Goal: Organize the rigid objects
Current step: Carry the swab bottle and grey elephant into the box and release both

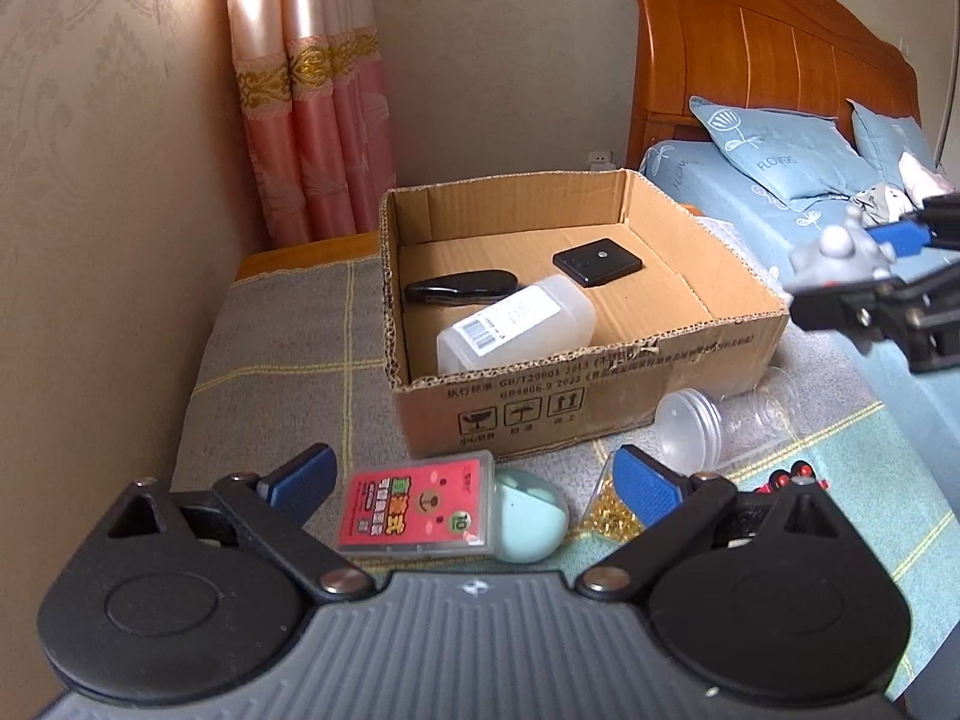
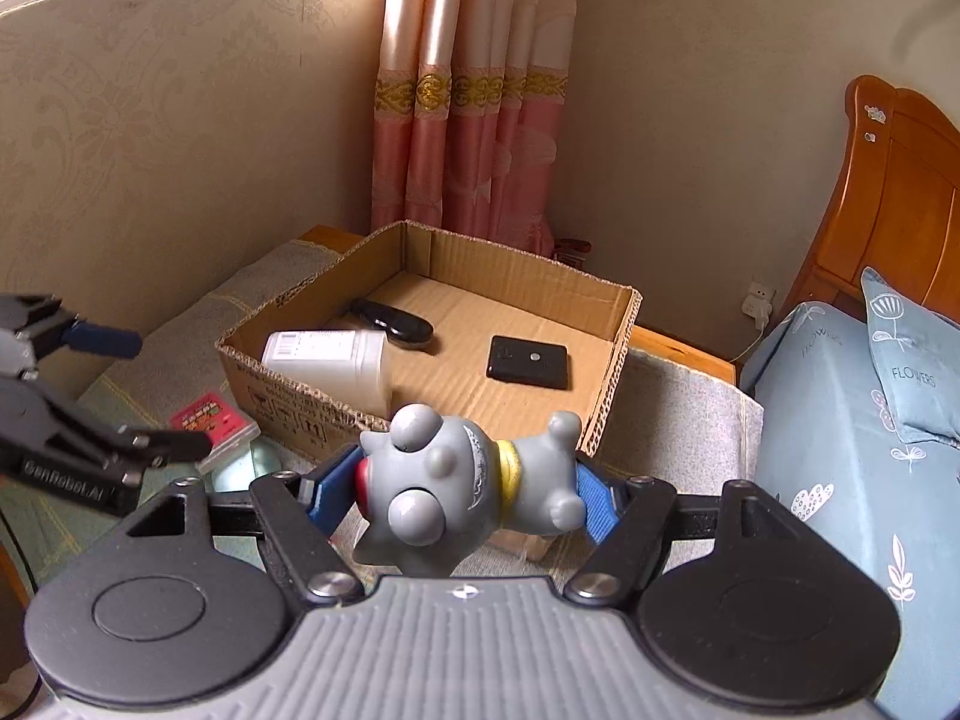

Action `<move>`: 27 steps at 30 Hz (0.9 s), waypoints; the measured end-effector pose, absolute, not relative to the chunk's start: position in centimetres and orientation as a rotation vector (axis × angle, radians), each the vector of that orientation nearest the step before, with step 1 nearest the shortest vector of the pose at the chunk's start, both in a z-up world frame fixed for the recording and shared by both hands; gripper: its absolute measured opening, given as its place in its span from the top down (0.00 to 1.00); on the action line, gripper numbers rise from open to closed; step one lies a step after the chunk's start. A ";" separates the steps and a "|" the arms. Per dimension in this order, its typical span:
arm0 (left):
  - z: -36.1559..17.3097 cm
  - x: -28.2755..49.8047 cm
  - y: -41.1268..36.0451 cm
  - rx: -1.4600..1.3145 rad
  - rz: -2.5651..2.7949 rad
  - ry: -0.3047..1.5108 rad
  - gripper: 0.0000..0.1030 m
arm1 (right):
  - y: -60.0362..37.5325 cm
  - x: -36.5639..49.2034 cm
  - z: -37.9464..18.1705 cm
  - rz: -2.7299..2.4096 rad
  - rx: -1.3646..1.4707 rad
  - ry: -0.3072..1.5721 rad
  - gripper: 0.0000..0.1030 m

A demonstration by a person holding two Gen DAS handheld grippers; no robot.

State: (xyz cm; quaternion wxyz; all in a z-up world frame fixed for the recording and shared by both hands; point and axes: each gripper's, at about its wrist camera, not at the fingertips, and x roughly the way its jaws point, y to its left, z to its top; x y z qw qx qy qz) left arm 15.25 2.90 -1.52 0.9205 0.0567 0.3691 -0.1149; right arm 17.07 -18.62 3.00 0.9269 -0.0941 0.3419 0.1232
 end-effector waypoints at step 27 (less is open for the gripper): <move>-2.8 13.6 6.5 0.065 -0.175 0.798 0.04 | -16.1 22.2 2.3 0.100 -0.098 0.752 0.00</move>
